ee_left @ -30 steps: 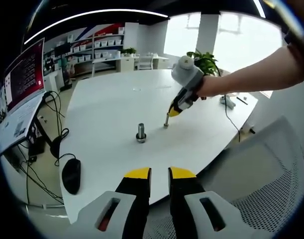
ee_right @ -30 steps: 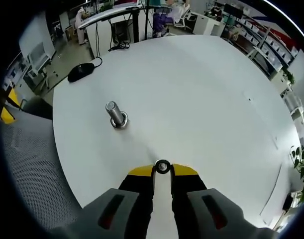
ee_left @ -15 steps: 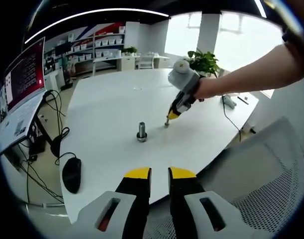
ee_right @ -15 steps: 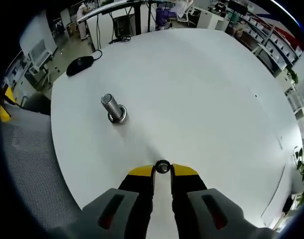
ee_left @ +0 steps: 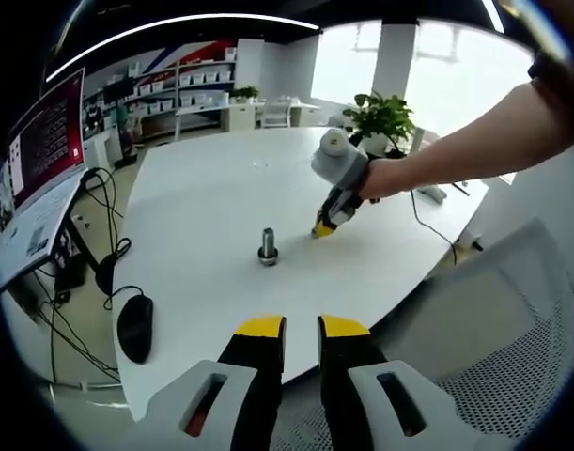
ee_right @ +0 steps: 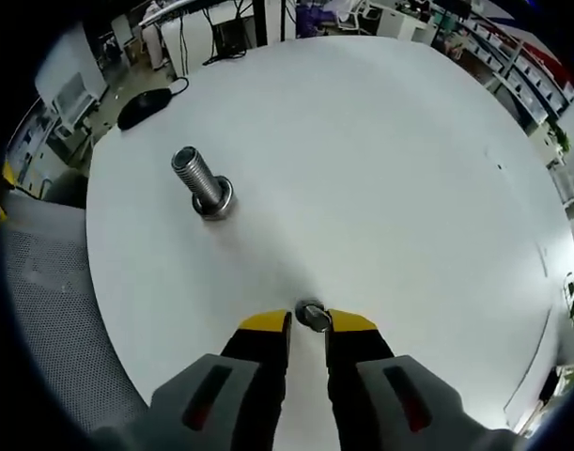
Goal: Place the washer onto the threaded stud by aligning its center hole with the stud, sliding it down to the base, and recovering from edge contact or off-axis alignment until the washer reaches the visible bottom stop.
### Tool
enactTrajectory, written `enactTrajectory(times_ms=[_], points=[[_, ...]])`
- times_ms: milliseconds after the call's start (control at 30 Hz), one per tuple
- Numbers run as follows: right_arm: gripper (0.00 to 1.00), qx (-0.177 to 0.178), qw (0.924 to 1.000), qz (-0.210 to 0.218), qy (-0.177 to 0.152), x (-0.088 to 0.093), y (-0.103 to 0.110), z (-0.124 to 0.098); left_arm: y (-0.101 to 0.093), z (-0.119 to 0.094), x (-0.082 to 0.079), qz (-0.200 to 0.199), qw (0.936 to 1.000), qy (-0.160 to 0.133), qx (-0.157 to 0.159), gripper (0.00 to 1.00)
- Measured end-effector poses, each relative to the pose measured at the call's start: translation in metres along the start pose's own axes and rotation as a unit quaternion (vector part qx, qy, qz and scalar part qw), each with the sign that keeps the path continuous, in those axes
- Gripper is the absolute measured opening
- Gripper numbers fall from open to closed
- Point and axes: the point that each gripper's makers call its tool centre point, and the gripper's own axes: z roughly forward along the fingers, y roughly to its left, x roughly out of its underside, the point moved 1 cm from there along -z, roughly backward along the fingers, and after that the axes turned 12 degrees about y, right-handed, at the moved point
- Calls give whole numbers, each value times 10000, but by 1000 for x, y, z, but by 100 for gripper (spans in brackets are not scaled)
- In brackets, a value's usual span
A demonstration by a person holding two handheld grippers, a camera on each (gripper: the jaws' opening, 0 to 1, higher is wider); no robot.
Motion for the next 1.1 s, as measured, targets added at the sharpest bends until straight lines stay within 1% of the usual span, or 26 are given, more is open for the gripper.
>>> enactTrajectory(times_ms=[67, 167, 233, 267, 333, 367, 400, 467, 500, 533, 567, 600, 700, 733, 800, 900, 933, 1000, 1033, 1100], points=[[21, 51, 10000, 4, -45, 2, 0, -3, 0, 1, 0, 3, 10000, 4, 14, 11], [21, 48, 9999, 10, -92, 6, 1, -9, -2, -1, 0, 29, 10000, 4, 44, 11], [22, 117, 9998, -3, -169, 6, 0, -13, -3, -1, -1, 32, 10000, -7, 52, 11], [22, 138, 9997, -4, -209, 9, 2, -20, -3, -1, -1, 29, 10000, -21, 59, 11], [24, 300, 9986, -7, -424, 14, 6, -33, -3, -2, -2, 27, 10000, -46, 61, 11], [25, 420, 9979, -12, -503, 20, 7, -41, -1, -2, -3, 20, 10000, -83, 38, 12], [26, 461, 9974, 6, -550, 26, 5, -44, -1, -2, -3, 8, 9999, -108, 46, 12], [26, 544, 9959, 80, -715, 34, 12, -58, -4, -3, -4, 19, 9999, -116, 82, 12], [26, 585, 9953, 127, -757, 38, 12, -63, -4, -3, -4, 45, 9999, -118, 83, 12], [26, 621, 9942, 231, -846, 46, 12, -71, -4, -3, -4, 60, 9999, -127, 89, 12], [26, 629, 9932, 318, -927, 50, 13, -76, -3, -1, -4, 60, 9998, -132, 99, 12], [26, 665, 9904, 460, -1125, 53, 14, -83, -3, 0, -4, 54, 9998, -142, 104, 12], [26, 742, 9842, 734, -1432, 62, 19, -106, -1, 0, -4, 40, 9998, -188, 108, 12], [27, 774, 9804, 826, -1611, 64, 23, -117, -1, -1, -5, 32, 9997, -205, 104, 12], [28, 750, 9740, 1021, -1879, 70, 27, -130, 1, 0, -5, 19, 9997, -229, 103, 13], [28, 771, 9718, 1044, -1971, 76, 36, -144, 1, -2, -6, 21, 9996, -258, 77, 14], [28, 775, 9694, 1058, -2078, 79, 38, -151, 1, -2, -7, 15, 9996, -288, 68, 15], [29, 834, 9659, 1139, -2170, 85, 43, -161, -1, -3, -8, -4, 9995, -302, 88, 15], [30, 818, 9629, 1167, -2290, 87, 47, -167, 1, -3, -8, 5, 9995, -316, 80, 15], [30, 806, 9583, 1293, -2417, 90, 51, -176, 1, -3, -8, -6, 9994, -350, 80, 15]])
